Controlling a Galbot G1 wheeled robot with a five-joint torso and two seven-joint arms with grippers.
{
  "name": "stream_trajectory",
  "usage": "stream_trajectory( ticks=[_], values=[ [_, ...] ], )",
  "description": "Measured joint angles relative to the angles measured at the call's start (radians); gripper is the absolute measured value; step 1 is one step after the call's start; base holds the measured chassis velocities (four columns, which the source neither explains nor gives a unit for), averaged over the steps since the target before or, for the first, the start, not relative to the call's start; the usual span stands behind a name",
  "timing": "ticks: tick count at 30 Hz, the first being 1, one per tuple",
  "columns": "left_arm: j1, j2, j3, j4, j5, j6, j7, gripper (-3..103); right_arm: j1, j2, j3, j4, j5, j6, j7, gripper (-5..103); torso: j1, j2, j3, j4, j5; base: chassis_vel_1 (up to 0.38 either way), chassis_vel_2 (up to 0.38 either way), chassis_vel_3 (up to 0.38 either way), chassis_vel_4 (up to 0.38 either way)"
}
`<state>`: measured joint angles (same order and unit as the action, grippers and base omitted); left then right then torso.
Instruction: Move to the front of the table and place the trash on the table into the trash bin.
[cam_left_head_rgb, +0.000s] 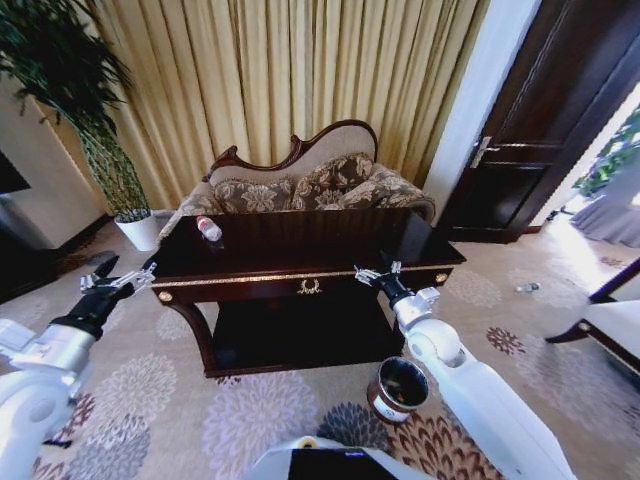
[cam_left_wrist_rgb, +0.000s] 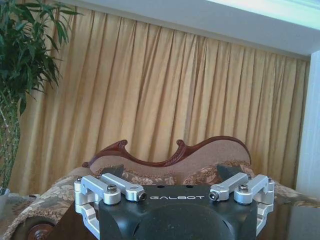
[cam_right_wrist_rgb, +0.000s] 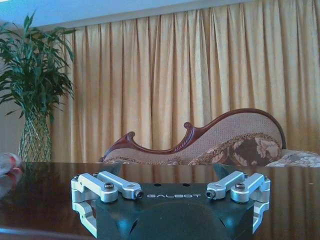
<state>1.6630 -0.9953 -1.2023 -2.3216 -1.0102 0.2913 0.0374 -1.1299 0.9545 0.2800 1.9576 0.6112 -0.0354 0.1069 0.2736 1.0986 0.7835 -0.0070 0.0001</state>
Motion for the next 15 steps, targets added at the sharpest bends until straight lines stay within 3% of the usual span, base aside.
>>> stream_trajectory(
  ticks=[7,15],
  values=[
    [0.004,-0.006,-0.002,0.006,0.000,0.000,0.001,100,-0.004,0.001,-0.008,0.001,-0.004,-0.002,0.000,100,0.000,0.000,0.000,0.0001,-0.0002,-0.145,0.141,0.137,-0.140],
    [0.001,-0.006,-0.001,0.007,0.000,0.001,0.002,100,-0.003,0.001,-0.022,0.002,-0.009,-0.006,-0.004,100,-0.001,0.001,-0.001,0.0001,-0.0002,-0.013,0.015,0.013,-0.021]
  ],
)
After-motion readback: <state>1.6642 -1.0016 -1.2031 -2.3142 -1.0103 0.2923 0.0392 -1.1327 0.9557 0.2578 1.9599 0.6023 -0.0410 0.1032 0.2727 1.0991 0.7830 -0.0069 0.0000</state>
